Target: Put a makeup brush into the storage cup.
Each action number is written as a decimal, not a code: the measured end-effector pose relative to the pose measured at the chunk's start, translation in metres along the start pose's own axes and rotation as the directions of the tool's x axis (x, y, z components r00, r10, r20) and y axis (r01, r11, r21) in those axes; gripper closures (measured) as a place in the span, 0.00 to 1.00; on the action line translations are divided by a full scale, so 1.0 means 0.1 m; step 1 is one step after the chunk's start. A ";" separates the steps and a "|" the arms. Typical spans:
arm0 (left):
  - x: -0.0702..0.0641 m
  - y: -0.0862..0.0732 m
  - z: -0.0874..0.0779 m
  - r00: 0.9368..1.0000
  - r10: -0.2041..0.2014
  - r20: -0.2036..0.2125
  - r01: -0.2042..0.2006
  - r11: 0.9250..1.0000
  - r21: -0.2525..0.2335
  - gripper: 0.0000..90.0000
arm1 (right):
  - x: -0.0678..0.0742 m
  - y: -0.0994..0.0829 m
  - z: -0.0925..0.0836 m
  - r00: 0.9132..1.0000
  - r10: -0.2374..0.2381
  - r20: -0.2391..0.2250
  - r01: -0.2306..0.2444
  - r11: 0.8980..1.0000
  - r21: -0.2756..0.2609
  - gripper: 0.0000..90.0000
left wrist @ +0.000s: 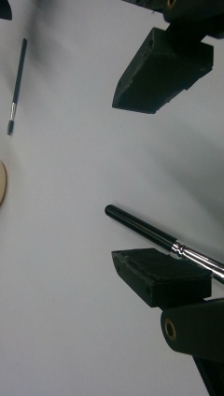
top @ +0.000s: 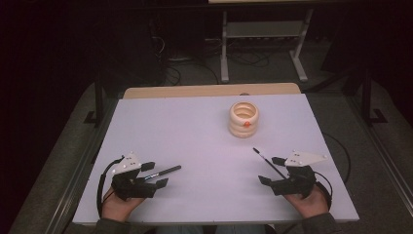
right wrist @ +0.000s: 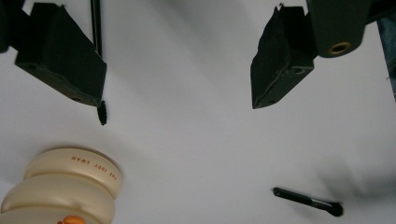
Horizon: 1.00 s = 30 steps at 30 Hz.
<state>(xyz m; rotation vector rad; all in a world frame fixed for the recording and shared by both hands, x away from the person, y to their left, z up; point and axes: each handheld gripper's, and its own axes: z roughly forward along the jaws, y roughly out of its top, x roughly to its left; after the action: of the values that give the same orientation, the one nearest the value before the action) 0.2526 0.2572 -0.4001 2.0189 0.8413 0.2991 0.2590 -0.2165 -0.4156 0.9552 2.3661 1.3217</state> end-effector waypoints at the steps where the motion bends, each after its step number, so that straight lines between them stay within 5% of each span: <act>1: 0.00 0.00 0.00 1.000 0.000 0.000 0.000 1.000 0.000 0.25 | 0.00 0.00 0.00 1.000 0.000 0.000 0.000 1.000 0.000 0.19; 7: -0.02 0.00 -0.01 1.000 0.021 0.006 -0.021 1.000 0.008 0.26 | -0.01 -0.01 -0.01 1.000 0.006 -0.003 -0.006 1.000 -0.001 0.19; 26: 0.07 0.03 -0.10 1.000 -0.006 0.012 0.005 0.998 0.061 0.26 | 0.09 0.04 0.00 1.000 -0.023 -0.007 0.023 1.000 0.006 0.18; 30: 0.12 0.11 -0.10 1.000 0.027 0.009 -0.028 0.996 0.082 0.26 | 0.09 0.04 -0.03 1.000 -0.023 0.009 0.022 1.000 0.011 0.18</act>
<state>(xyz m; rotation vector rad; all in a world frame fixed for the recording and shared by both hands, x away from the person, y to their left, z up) 0.2610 0.2676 -0.3862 2.1081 0.8340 0.2759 0.2525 -0.2112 -0.4100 0.9329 2.3729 1.2947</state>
